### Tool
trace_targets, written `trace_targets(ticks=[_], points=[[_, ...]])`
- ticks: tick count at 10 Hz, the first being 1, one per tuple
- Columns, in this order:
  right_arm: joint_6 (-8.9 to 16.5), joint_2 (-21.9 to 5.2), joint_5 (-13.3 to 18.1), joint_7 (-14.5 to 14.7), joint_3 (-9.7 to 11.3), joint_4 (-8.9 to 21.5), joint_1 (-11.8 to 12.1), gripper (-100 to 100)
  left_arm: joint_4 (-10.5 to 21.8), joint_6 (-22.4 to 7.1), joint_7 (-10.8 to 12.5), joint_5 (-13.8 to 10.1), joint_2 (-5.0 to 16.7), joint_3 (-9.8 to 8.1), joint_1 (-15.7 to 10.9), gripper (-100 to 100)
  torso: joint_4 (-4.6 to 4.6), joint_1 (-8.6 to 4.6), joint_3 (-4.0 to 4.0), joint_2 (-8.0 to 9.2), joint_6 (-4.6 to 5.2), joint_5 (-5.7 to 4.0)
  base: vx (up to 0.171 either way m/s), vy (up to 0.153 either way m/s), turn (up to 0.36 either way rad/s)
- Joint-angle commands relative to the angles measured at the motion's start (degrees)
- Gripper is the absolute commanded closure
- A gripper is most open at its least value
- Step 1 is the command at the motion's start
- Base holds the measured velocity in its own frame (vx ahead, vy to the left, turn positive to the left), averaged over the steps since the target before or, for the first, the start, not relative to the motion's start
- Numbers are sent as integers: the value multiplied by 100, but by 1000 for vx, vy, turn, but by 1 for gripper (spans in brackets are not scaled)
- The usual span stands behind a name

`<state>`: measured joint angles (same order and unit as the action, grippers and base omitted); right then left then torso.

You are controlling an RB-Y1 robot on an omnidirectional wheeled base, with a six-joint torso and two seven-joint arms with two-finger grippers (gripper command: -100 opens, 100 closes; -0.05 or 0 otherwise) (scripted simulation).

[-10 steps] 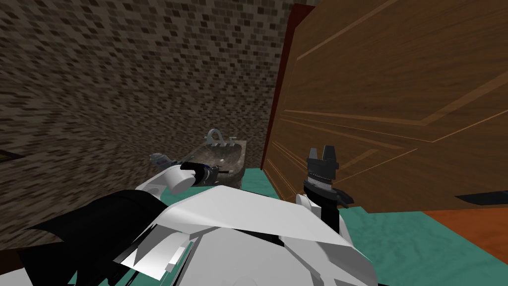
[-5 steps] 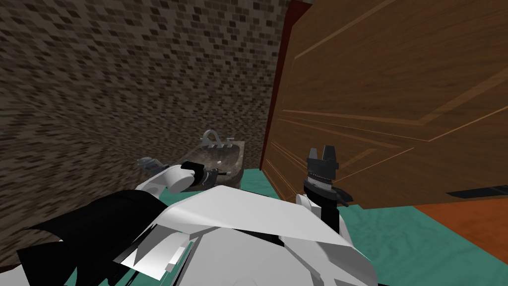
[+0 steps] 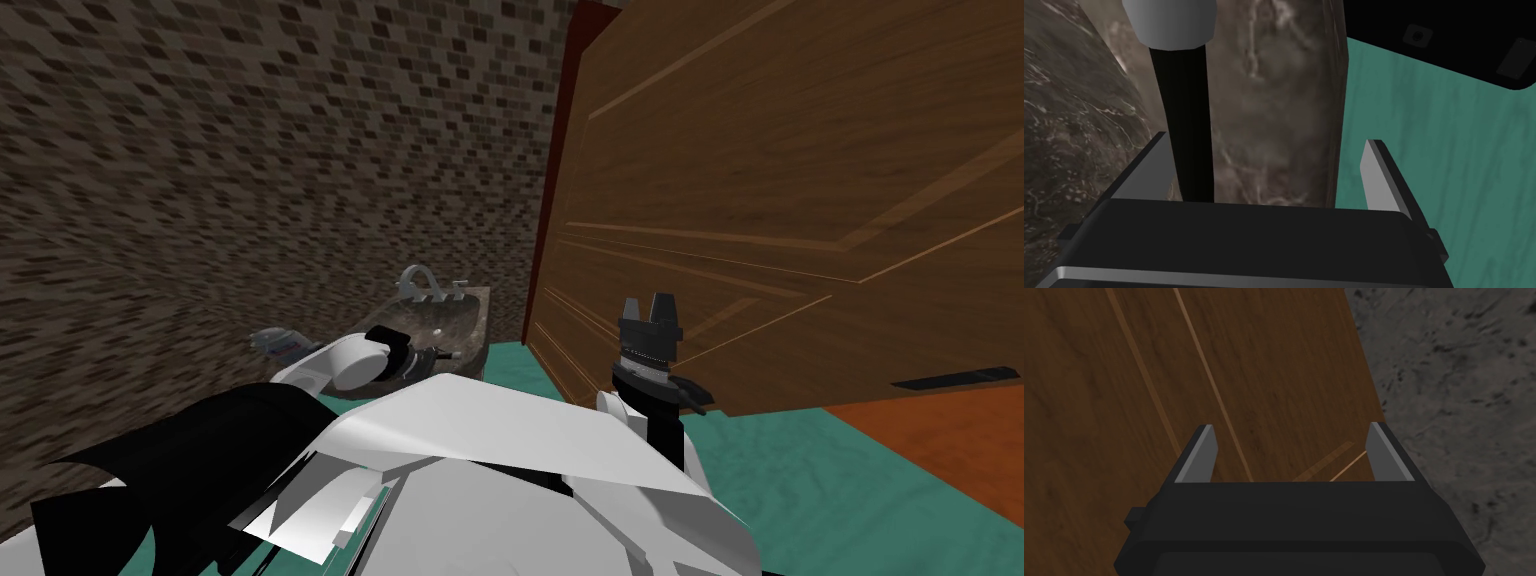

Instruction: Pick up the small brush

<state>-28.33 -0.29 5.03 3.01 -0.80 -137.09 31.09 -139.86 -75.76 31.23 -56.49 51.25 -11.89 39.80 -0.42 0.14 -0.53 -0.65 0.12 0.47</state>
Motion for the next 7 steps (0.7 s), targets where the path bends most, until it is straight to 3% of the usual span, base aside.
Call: trace_targets(ticks=[1,7], points=[[0,0,0,0,0,0,0,0,-6,-190,97,-237,110,28,45,-100,0,0,0,0,0,0,55,5,-73],[0,0,0,0,0,0,0,0,-147,-508,258,-816,422,-145,55,-100,-38,-40,-27,-15,20,59,34,2,-41]])
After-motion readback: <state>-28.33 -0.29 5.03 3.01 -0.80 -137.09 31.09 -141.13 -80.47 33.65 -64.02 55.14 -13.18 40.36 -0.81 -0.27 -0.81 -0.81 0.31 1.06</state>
